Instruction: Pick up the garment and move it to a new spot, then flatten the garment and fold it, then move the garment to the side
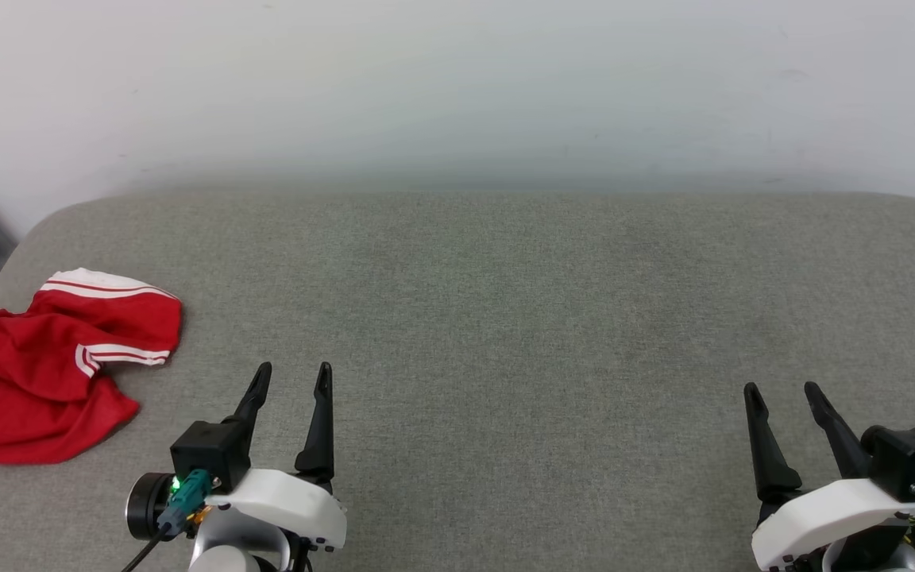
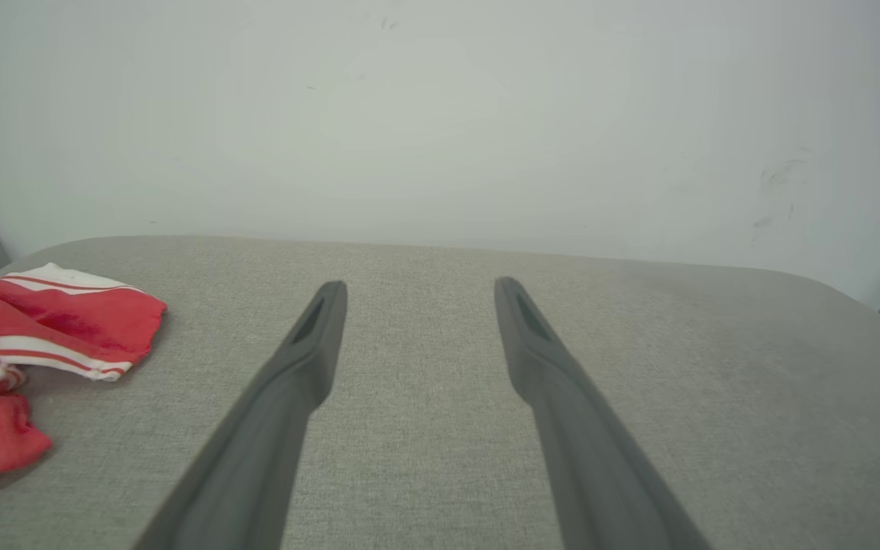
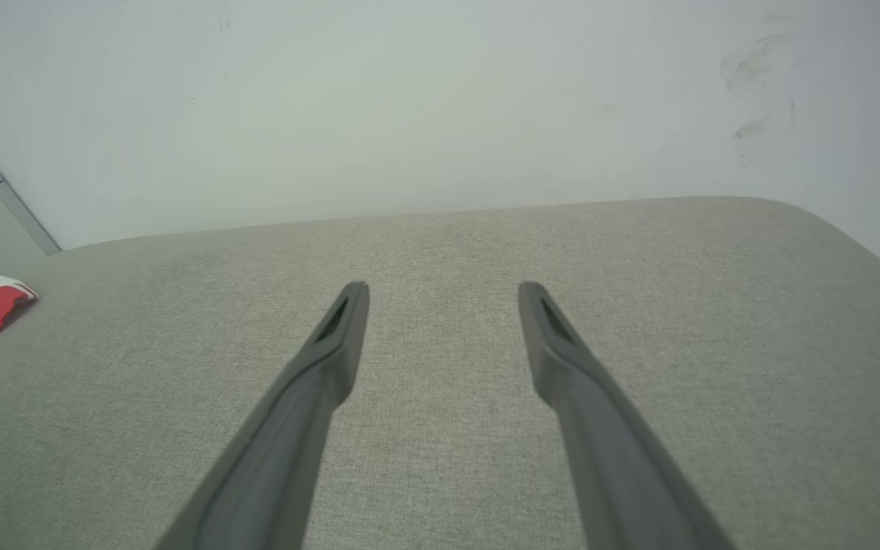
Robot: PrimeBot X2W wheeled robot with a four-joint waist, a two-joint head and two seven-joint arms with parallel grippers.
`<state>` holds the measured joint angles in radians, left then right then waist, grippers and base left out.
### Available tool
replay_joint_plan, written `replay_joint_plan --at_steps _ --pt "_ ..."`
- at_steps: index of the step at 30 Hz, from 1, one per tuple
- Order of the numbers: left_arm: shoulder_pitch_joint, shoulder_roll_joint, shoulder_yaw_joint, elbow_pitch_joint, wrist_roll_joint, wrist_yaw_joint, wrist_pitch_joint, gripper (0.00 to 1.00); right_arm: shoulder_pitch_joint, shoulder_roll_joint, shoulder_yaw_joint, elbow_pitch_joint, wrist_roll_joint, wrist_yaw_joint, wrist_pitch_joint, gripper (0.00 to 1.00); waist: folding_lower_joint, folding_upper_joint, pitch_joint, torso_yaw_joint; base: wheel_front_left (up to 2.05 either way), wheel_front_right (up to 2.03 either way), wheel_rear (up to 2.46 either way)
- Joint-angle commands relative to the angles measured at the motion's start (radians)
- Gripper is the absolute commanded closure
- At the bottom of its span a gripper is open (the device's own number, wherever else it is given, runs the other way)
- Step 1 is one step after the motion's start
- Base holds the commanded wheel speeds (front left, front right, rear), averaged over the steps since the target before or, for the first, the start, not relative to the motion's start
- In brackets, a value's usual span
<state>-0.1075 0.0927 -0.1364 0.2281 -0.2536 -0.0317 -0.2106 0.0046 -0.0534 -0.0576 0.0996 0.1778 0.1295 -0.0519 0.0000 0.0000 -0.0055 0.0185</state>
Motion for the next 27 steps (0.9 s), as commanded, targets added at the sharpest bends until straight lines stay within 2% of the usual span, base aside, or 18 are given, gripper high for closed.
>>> replay_joint_plan --at_steps 1,21,27 --pt "-0.013 0.005 -0.004 0.000 0.022 0.004 -0.008 0.00 0.006 0.002 0.001 -0.006 -0.020 0.002 -0.002 0.00 0.0000 0.0000 0.000 0.000 0.00 0.00 0.00" --pt "-0.023 -0.019 -0.005 0.051 0.097 -0.013 -0.043 0.00 -0.002 0.004 -0.026 0.001 -0.098 0.001 -0.034 0.00 0.0000 0.0000 -0.002 0.013 0.00 0.00 0.00" --pt "-0.033 -0.023 -0.003 0.071 0.123 -0.015 -0.052 0.00 -0.003 0.004 -0.019 -0.006 -0.136 0.001 -0.038 0.00 0.0000 0.0000 -0.001 0.047 0.00 0.00 0.00"
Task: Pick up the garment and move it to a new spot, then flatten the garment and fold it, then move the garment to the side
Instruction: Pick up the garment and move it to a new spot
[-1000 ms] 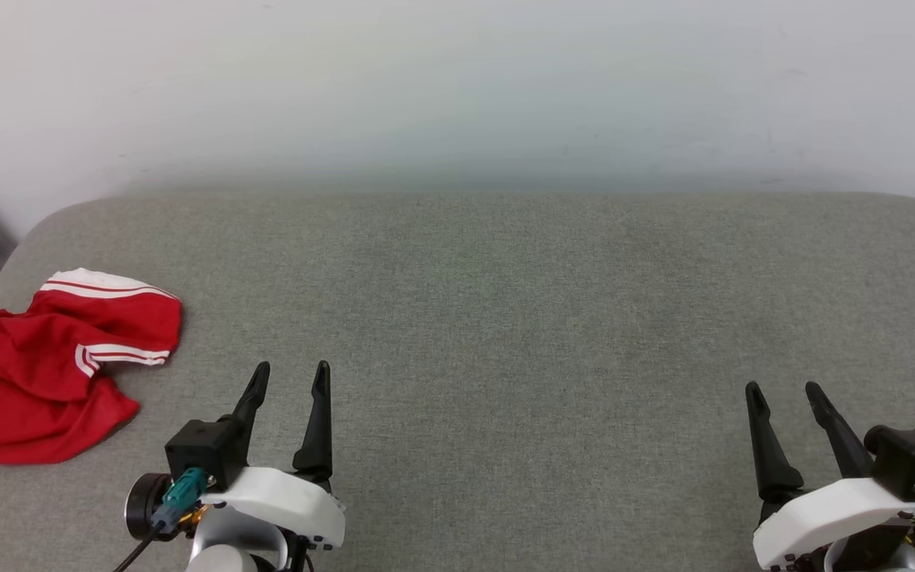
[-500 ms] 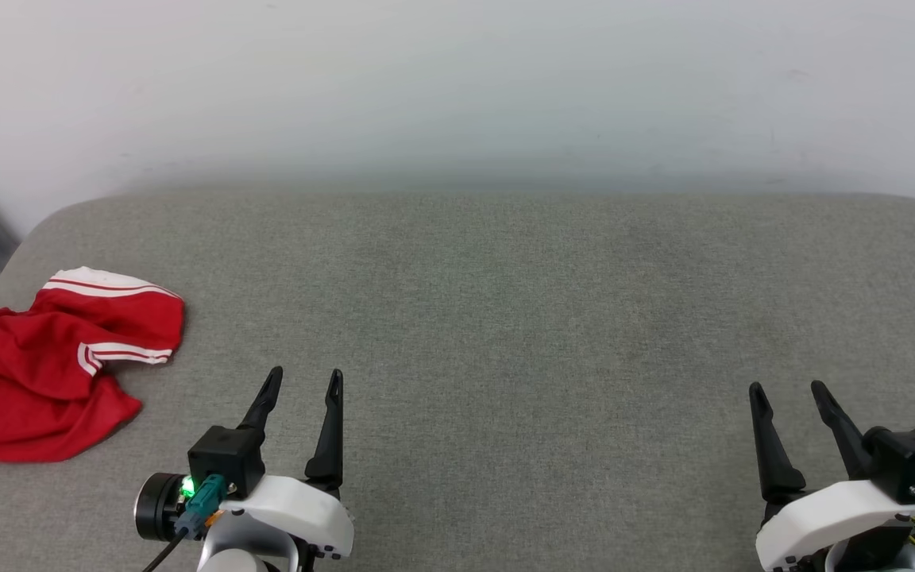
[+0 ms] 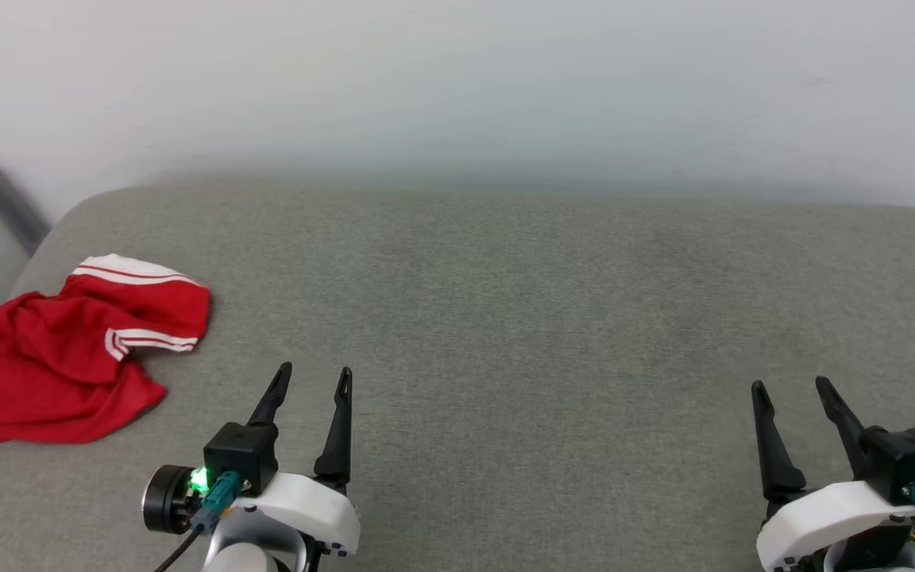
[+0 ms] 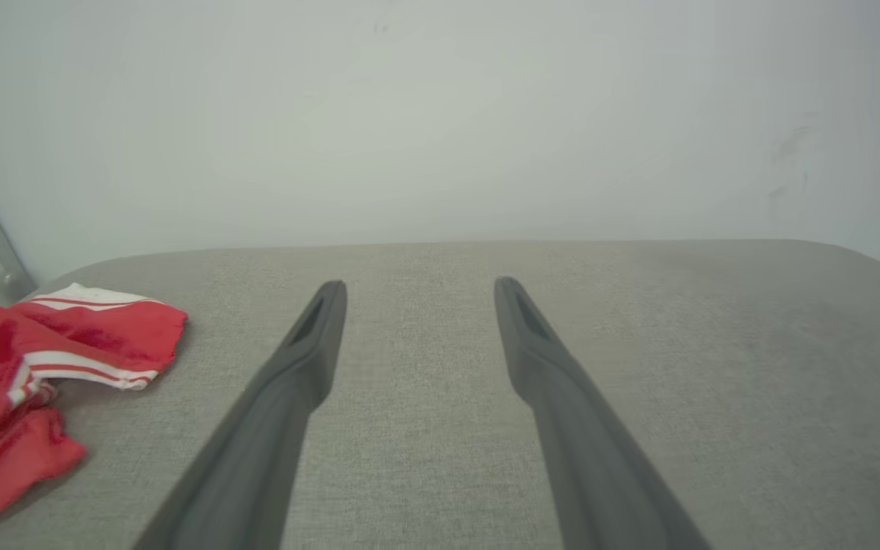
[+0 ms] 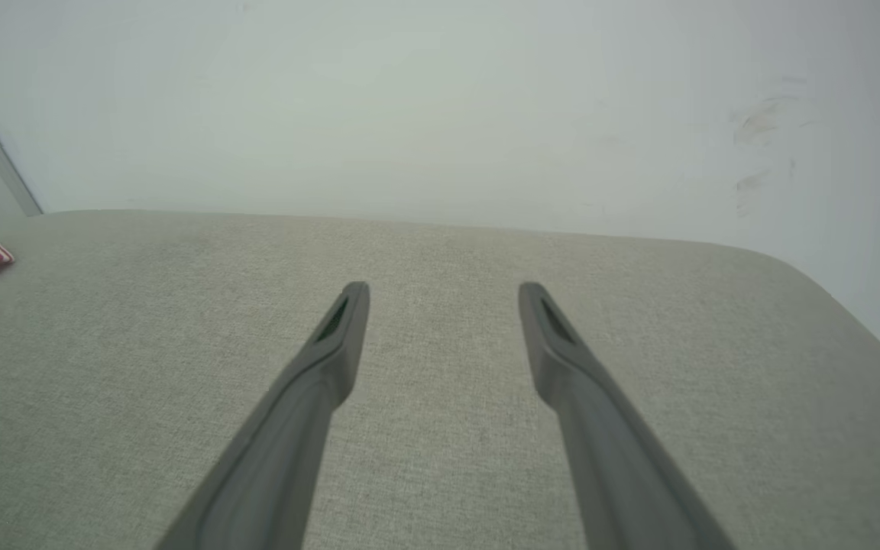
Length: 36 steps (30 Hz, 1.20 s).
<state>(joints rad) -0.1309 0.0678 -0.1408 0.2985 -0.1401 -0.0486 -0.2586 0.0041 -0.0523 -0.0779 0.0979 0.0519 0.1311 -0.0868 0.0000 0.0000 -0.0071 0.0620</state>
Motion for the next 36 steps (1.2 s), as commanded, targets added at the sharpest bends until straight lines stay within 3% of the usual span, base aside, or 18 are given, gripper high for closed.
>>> replay_joint_plan --at_steps 1,22,29,36 --pt "-0.012 0.002 0.003 0.004 0.014 0.003 -0.006 0.00 -0.001 0.003 0.003 -0.006 -0.015 -0.001 -0.003 0.00 0.0000 0.0000 0.000 0.013 0.00 0.00 0.00" --pt "-0.021 -0.002 0.102 0.016 -0.046 0.010 -0.007 0.00 -0.001 0.002 0.094 -0.055 0.026 -0.001 0.016 0.00 0.0000 0.0000 0.015 0.336 0.00 0.00 0.00" --pt "-0.022 -0.001 0.123 0.015 -0.052 0.010 -0.007 0.00 -0.016 0.002 0.106 -0.064 0.027 -0.001 0.020 0.00 0.0000 0.0000 0.019 0.391 0.00 0.00 0.00" --pt "-0.043 0.002 0.134 0.021 -0.051 0.014 -0.007 0.00 -0.025 0.002 0.108 -0.073 0.019 -0.001 0.025 0.00 0.0000 0.0000 0.028 0.399 0.00 0.00 0.00"
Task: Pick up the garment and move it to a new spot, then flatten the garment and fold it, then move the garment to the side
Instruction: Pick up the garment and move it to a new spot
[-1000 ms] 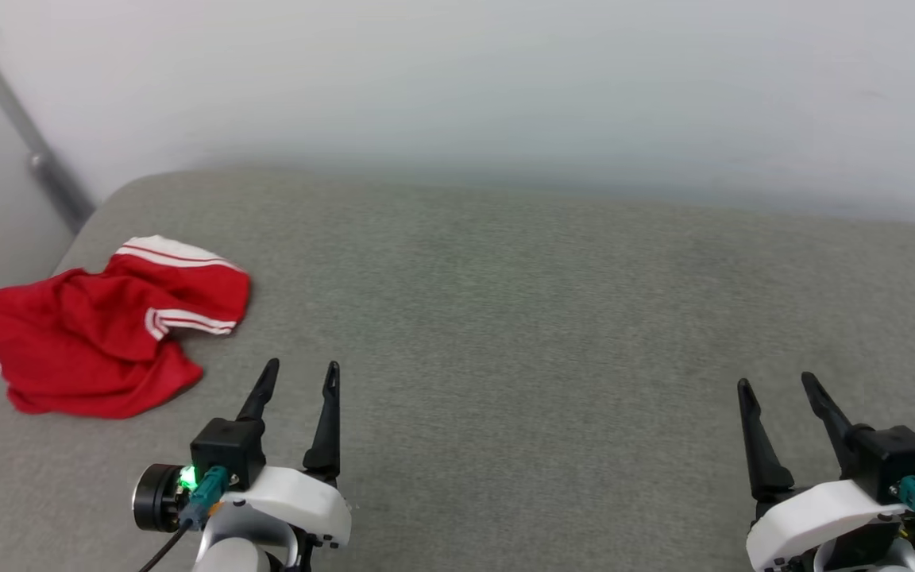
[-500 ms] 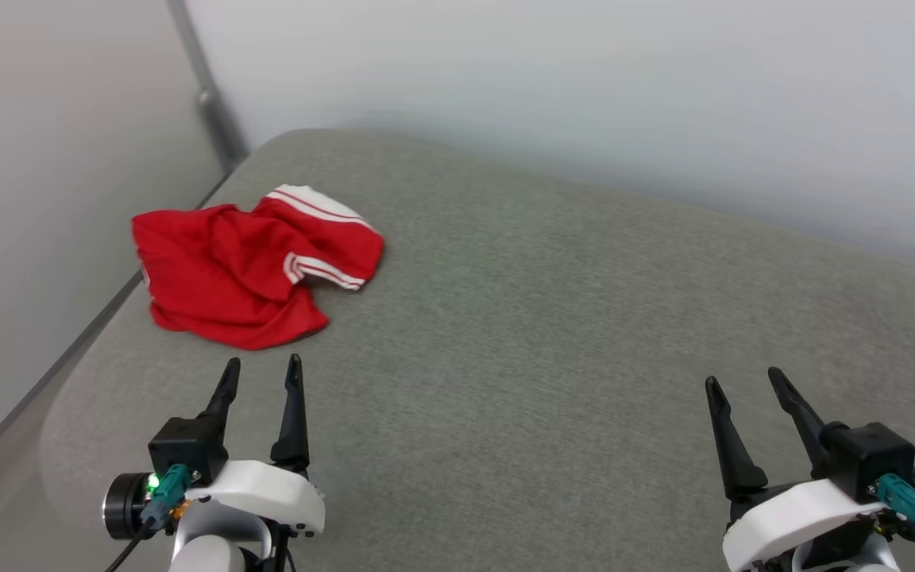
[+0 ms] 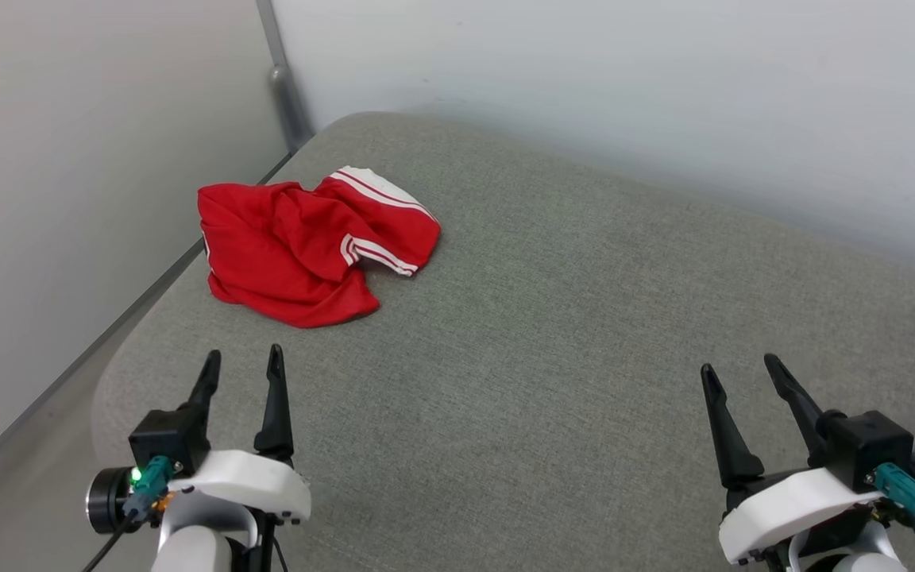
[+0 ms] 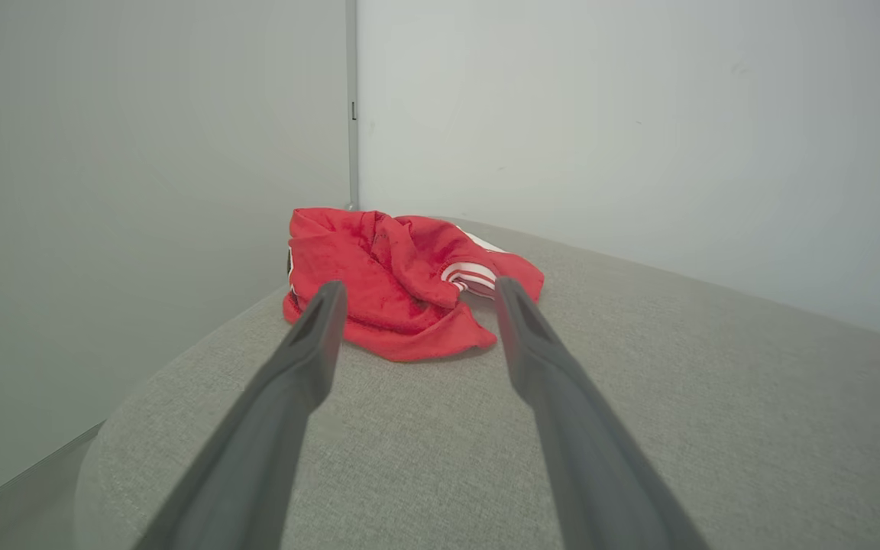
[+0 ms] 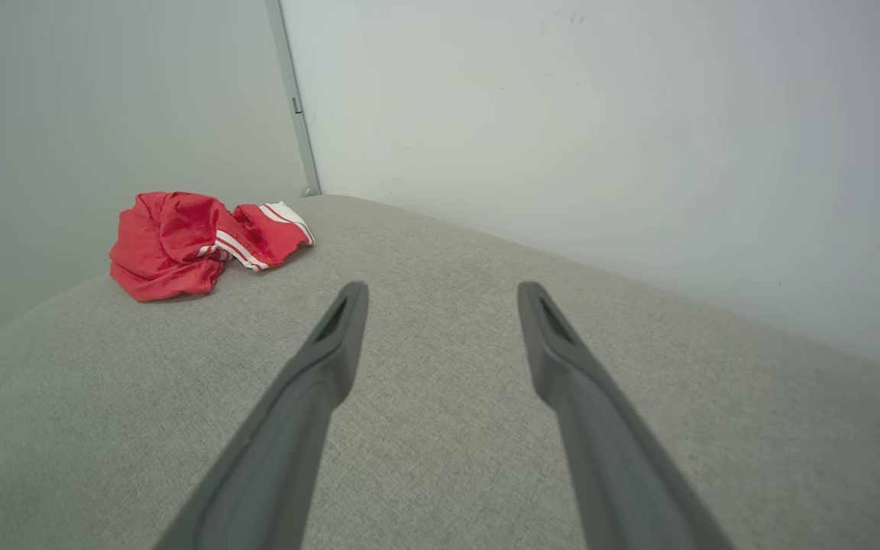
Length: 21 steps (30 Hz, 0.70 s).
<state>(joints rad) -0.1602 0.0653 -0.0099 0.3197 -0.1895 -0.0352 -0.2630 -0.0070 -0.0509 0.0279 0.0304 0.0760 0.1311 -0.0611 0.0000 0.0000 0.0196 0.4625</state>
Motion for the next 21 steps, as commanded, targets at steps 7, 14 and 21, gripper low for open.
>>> replay_joint_plan --at_steps 7,14,21 --pt "-0.148 0.037 0.029 0.036 -0.022 0.006 0.032 0.00 -0.048 0.001 -0.009 -0.031 -0.015 -0.001 0.020 0.00 0.0000 0.0000 0.067 -0.033 0.00 0.00 0.00" --pt "-0.392 0.123 0.081 0.108 -0.076 -0.009 0.176 0.00 -0.115 0.001 -0.015 -0.056 -0.037 -0.001 0.040 0.00 0.0000 0.0000 0.196 -0.114 0.00 0.00 0.00" --pt "-0.607 0.225 0.108 0.209 -0.147 -0.054 0.338 0.00 -0.186 0.001 -0.031 -0.082 -0.084 -0.001 0.049 0.00 0.0000 0.0000 0.355 -0.197 0.00 0.00 0.00"
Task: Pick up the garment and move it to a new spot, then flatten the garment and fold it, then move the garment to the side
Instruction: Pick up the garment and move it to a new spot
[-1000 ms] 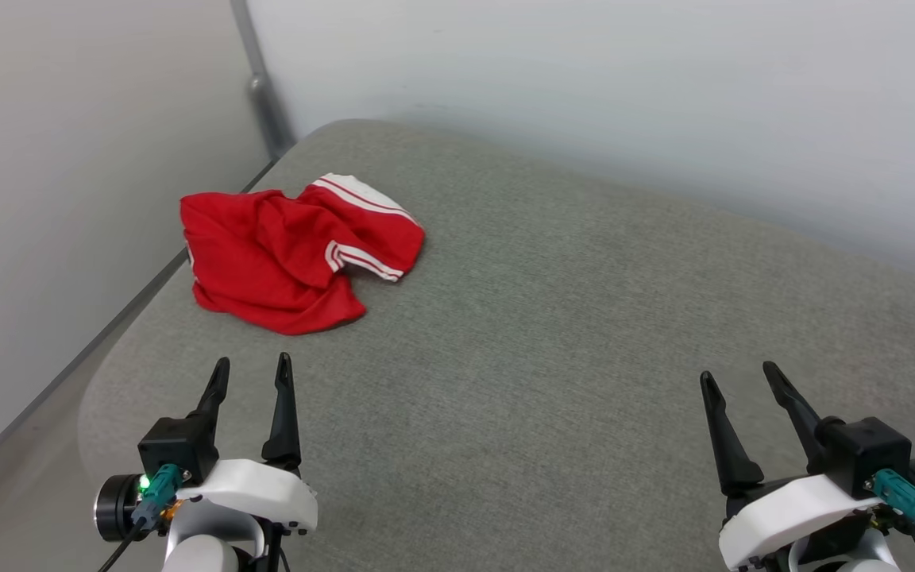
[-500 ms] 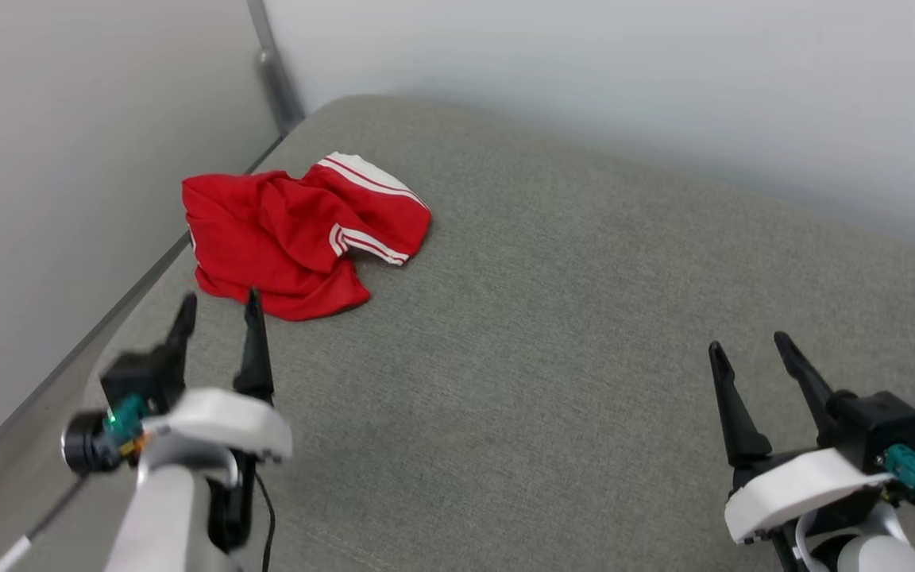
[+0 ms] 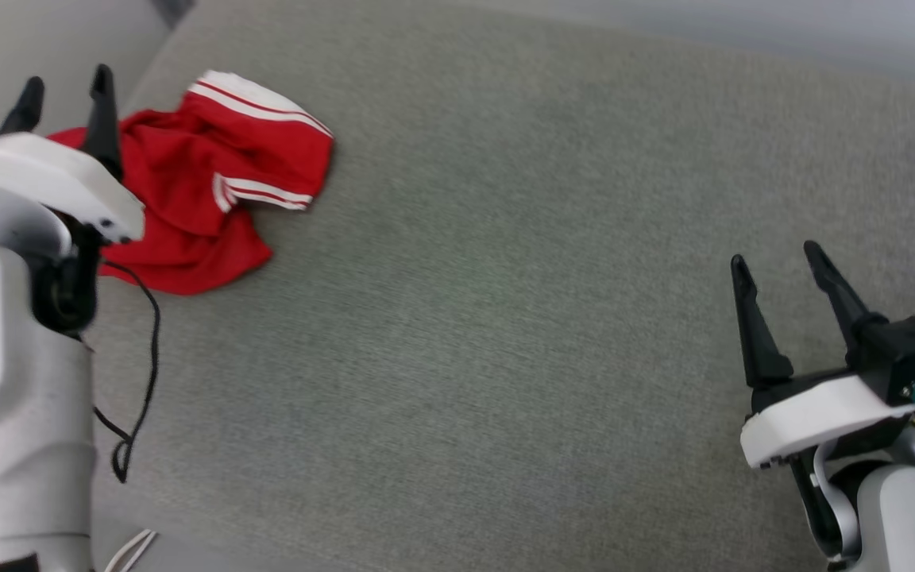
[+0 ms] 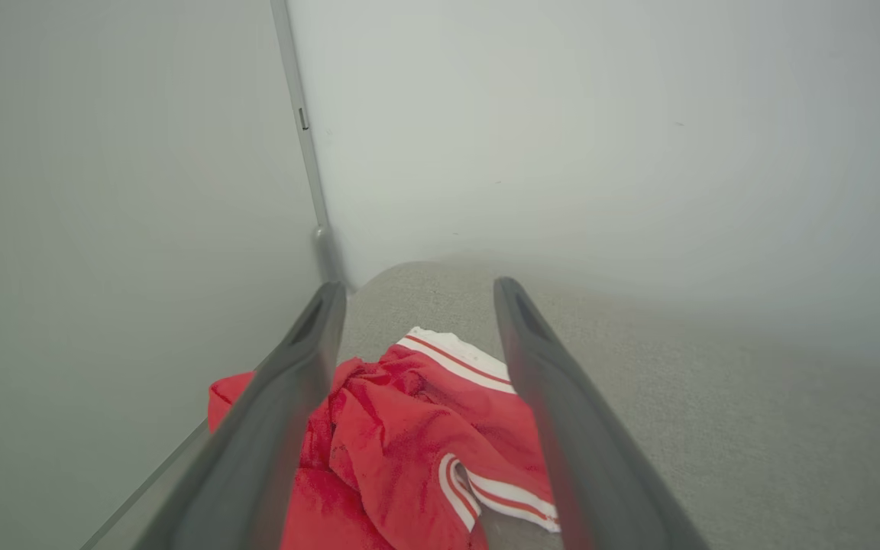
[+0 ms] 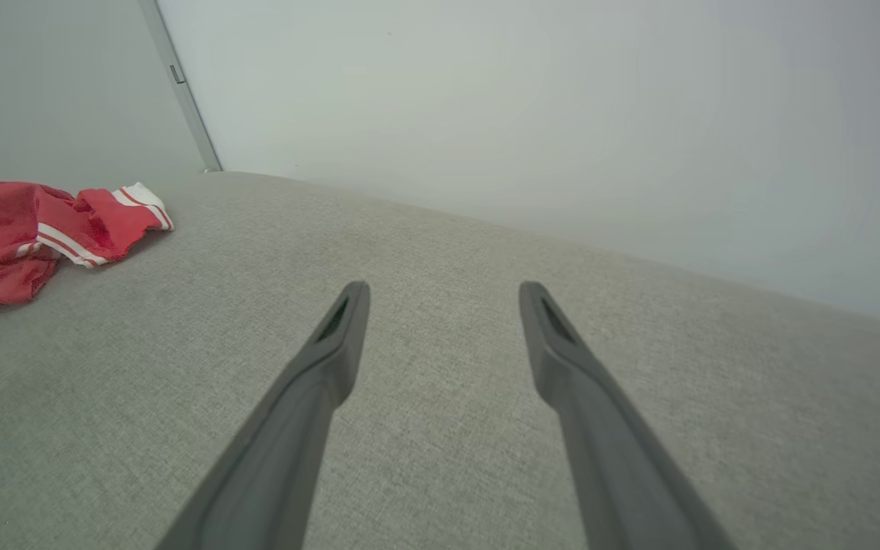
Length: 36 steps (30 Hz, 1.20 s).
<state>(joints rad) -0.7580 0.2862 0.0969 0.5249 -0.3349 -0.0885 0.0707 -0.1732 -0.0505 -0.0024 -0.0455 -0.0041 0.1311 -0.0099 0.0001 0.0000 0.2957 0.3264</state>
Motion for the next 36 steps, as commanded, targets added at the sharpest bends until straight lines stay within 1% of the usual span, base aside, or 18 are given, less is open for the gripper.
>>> replay_joint_plan --at_steps 1,7,9,13,15,16,17,18,19,20,22,23,24,25,26,31,36 --pt "-0.031 0.020 0.002 0.022 -0.010 -0.007 0.035 0.00 -0.029 0.000 0.000 -0.006 -0.007 -0.001 -0.003 0.00 -0.0001 0.0000 0.098 -0.073 0.00 0.00 0.00" --pt "-0.115 0.134 -0.001 0.127 -0.070 -0.032 0.230 0.00 -0.078 0.000 0.011 0.005 -0.012 -0.001 -0.018 0.00 -0.0001 0.0000 0.186 -0.147 0.00 0.00 0.00" --pt "-0.128 0.179 0.007 0.150 -0.083 -0.034 0.280 0.00 -0.097 0.000 0.016 0.005 -0.009 -0.001 -0.022 0.00 -0.0001 0.0000 0.215 -0.169 0.00 0.00 0.00" --pt "-0.124 0.242 0.032 0.212 -0.119 -0.033 0.409 0.00 -0.115 0.000 0.014 0.011 0.000 -0.001 -0.034 0.00 -0.0001 0.0000 0.249 -0.204 0.00 0.00 0.00" --pt "-0.118 0.258 0.048 0.240 -0.140 -0.025 0.462 0.00 -0.118 0.000 0.006 0.013 -0.001 -0.001 -0.035 0.00 -0.0001 0.0000 0.261 -0.212 0.00 0.00 0.00" --pt "-0.118 0.258 0.048 0.240 -0.140 -0.025 0.462 0.00 -0.118 0.000 0.006 0.013 -0.001 -0.001 -0.035 0.00 -0.0001 0.0000 0.261 -0.212 0.00 0.00 0.00" --pt "-0.109 0.271 0.062 0.262 -0.157 -0.019 0.499 0.00 -0.120 0.000 0.004 0.016 0.001 -0.001 -0.039 0.00 -0.0001 0.0000 0.269 -0.218 0.00 0.00 0.00" --pt "-0.109 0.271 0.062 0.262 -0.157 -0.019 0.499 0.00 -0.120 0.000 0.004 0.016 0.001 -0.001 -0.039 0.00 -0.0001 0.0000 0.269 -0.218 0.00 0.00 0.00" --pt "-0.085 0.268 0.069 0.308 -0.181 -0.009 0.576 0.00 -0.122 0.000 0.005 0.020 0.005 -0.001 -0.042 0.00 -0.0001 0.0000 0.271 -0.225 0.00 0.00 0.00" --pt "-0.073 0.260 0.070 0.325 -0.191 -0.004 0.608 0.00 -0.123 0.000 0.006 0.020 0.007 -0.001 -0.041 0.00 -0.0001 0.0000 0.271 -0.227 0.00 0.00 0.00" --pt "-0.050 0.248 0.074 0.347 -0.203 0.007 0.643 0.00 -0.124 0.000 0.008 0.021 0.012 -0.001 -0.038 0.00 -0.0001 0.0000 0.267 -0.229 0.00 0.00 0.00" --pt "-0.040 0.245 0.077 0.345 -0.206 0.011 0.642 0.00 -0.124 0.000 0.008 0.020 0.013 -0.001 -0.036 0.00 -0.0001 0.0000 0.264 -0.229 0.00 0.00 0.00" --pt "-0.023 0.233 0.077 0.335 -0.212 0.019 0.629 0.51 -0.117 0.000 0.006 0.022 0.018 -0.001 -0.032 0.00 -0.0001 0.0000 0.247 -0.227 0.00 0.00 0.00" --pt "-0.022 0.232 0.078 0.325 -0.210 0.020 0.615 0.73 -0.114 0.000 0.005 0.022 0.017 -0.001 -0.031 0.00 -0.0001 0.0000 0.239 -0.225 0.00 0.00 0.00" --pt "-0.025 0.235 0.078 0.313 -0.204 0.023 0.594 1.00 -0.110 0.001 0.005 0.022 0.017 -0.001 -0.030 0.00 -0.0001 0.0000 0.230 -0.223 0.00 0.00 0.00" --pt "-0.047 0.263 0.065 0.253 -0.164 0.034 0.480 1.00 -0.083 0.001 0.001 0.034 0.022 -0.001 -0.034 0.00 -0.0001 0.0000 0.161 -0.210 0.00 0.00 0.00" --pt "-0.061 0.264 0.050 0.211 -0.122 0.044 0.326 1.00 -0.042 0.001 -0.006 0.048 0.042 -0.001 -0.038 0.00 -0.0001 0.0000 0.061 -0.198 0.00 0.00 0.00"
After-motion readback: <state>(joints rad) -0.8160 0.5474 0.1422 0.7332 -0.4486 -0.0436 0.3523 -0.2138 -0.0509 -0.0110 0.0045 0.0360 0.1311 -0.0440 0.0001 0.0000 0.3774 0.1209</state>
